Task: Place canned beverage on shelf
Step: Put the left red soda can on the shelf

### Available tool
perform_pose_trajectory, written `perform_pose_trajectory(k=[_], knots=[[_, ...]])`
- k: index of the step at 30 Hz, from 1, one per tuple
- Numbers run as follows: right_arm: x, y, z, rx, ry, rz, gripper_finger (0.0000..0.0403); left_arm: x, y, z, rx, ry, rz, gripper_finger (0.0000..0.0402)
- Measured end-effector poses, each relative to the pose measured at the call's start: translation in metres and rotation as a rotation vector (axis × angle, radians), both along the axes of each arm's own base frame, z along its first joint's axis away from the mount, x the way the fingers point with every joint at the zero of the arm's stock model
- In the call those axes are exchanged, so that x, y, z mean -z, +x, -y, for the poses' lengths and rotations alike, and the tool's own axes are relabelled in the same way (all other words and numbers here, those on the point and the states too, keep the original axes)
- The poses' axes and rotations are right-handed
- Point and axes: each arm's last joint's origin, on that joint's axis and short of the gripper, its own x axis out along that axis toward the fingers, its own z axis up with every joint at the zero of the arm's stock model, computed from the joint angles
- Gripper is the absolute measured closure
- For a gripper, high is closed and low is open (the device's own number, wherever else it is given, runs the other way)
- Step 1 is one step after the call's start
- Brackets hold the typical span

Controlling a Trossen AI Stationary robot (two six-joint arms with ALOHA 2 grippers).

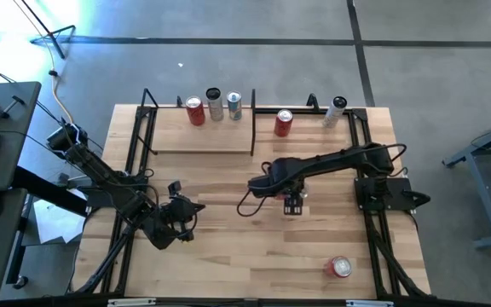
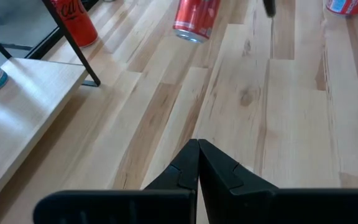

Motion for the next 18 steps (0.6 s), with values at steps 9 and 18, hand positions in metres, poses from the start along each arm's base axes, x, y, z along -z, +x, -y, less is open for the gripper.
perform_pose_trajectory(k=[9, 18], knots=[[0.016, -0.008, 0.001, 0.042, -0.002, -0.065, 0.0123, 0.0, 0.0, 0.0, 0.0, -0.002, 0.002, 0.0401], [0.016, -0.008, -0.005, 0.049, -0.011, -0.061, 0.0095, -0.001, 0.001, 0.001, 0.006, -0.01, 0.017, 0.0401]])
